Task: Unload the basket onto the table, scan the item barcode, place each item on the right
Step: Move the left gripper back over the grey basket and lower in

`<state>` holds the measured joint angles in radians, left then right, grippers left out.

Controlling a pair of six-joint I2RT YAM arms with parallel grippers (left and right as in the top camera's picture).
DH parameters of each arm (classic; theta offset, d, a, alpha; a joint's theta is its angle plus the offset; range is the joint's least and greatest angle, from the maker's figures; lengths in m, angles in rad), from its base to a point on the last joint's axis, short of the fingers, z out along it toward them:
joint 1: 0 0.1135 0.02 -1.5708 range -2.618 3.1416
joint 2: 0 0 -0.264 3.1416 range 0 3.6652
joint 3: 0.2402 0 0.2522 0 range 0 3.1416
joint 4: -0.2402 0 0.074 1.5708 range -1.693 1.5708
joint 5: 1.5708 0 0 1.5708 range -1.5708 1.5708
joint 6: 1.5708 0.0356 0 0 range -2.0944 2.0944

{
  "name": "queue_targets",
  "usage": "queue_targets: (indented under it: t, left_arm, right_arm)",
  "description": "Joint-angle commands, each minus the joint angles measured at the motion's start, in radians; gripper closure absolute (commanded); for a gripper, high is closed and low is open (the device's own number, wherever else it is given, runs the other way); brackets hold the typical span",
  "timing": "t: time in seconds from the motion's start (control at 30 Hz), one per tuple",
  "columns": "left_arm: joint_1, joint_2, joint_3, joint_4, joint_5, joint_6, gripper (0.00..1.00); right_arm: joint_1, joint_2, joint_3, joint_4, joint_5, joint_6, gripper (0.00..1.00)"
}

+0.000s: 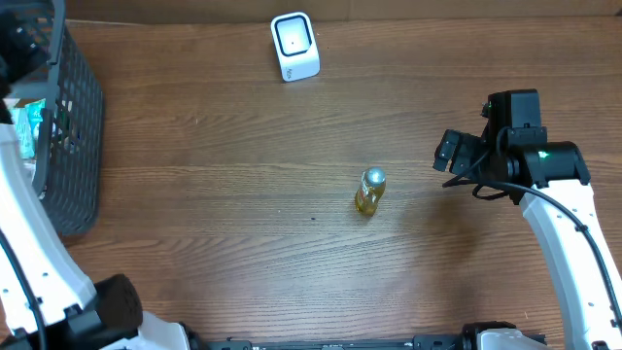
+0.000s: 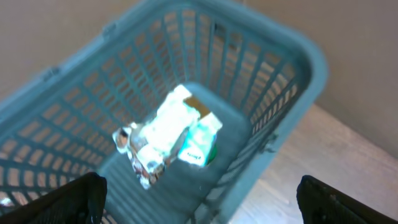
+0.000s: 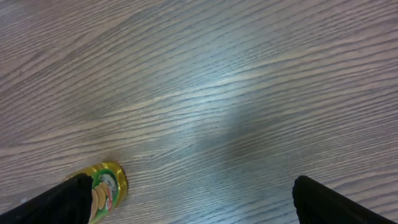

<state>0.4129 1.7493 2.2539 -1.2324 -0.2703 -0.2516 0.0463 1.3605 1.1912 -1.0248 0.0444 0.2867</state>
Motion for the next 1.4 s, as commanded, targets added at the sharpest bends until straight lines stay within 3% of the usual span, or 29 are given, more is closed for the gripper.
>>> queue_targets:
  t: [0.0, 0.5, 0.83, 1.37]
  left_arm:
    - [0.037, 0.069, 0.005, -0.031, 0.107, 0.001, 0.00]
    - [0.063, 0.330, 0.005, -0.048, 0.127, 0.096, 0.00]
    - [0.160, 0.360, 0.021, 0.013, 0.502, 0.196, 0.00]
    - [0.191, 0.360, 0.003, 0.029, 0.469, 0.246, 0.00]
  right_arm:
    - [-0.002, -0.006, 0.021, 0.002, 0.010, -0.006, 0.00]
    - [-0.002, -0.006, 0.021, 0.002, 0.010, -0.006, 0.00]
    - [-0.002, -0.006, 0.021, 0.002, 0.010, -0.006, 0.00]
    - [-0.002, -0.006, 0.021, 0.002, 0.010, -0.006, 0.00]
